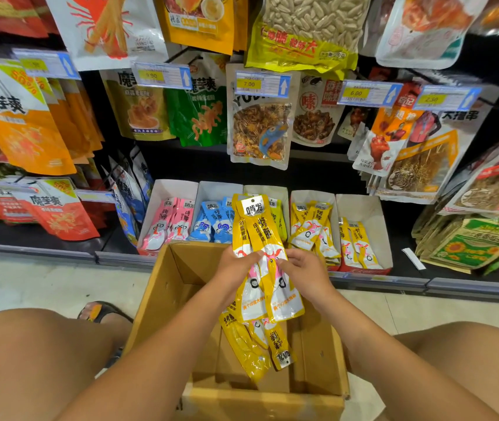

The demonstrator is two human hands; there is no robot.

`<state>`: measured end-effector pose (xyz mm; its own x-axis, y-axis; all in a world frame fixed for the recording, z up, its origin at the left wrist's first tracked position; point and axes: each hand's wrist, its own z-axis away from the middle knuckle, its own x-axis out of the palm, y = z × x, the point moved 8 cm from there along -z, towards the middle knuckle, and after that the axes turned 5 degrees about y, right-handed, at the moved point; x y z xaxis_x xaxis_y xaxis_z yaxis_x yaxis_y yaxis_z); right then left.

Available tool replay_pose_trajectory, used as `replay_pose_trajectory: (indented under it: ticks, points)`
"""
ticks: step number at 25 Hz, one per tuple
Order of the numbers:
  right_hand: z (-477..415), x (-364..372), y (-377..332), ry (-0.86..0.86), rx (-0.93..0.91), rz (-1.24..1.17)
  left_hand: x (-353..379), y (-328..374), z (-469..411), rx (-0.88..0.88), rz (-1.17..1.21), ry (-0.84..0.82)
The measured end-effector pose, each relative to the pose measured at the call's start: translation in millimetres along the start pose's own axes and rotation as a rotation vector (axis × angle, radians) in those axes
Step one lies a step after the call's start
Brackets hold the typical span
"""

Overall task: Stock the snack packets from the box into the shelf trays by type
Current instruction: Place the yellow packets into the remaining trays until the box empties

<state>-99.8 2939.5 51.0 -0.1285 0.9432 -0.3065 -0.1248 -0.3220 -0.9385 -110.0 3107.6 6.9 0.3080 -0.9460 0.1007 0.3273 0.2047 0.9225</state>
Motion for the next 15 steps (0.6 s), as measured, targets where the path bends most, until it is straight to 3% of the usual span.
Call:
replay_pose_trajectory:
  ticks: [5,15]
  points:
    - [-24.2,-44.0,-2.2,0.033,0.007,0.373,36.8,15.6,-12.5,0.034,-0.039,-0.002]
    - [-91.3,-162.5,58.7,0.012,0.362,0.262,122.6,-4.4,-57.3,-0.052,-0.155,-0.12]
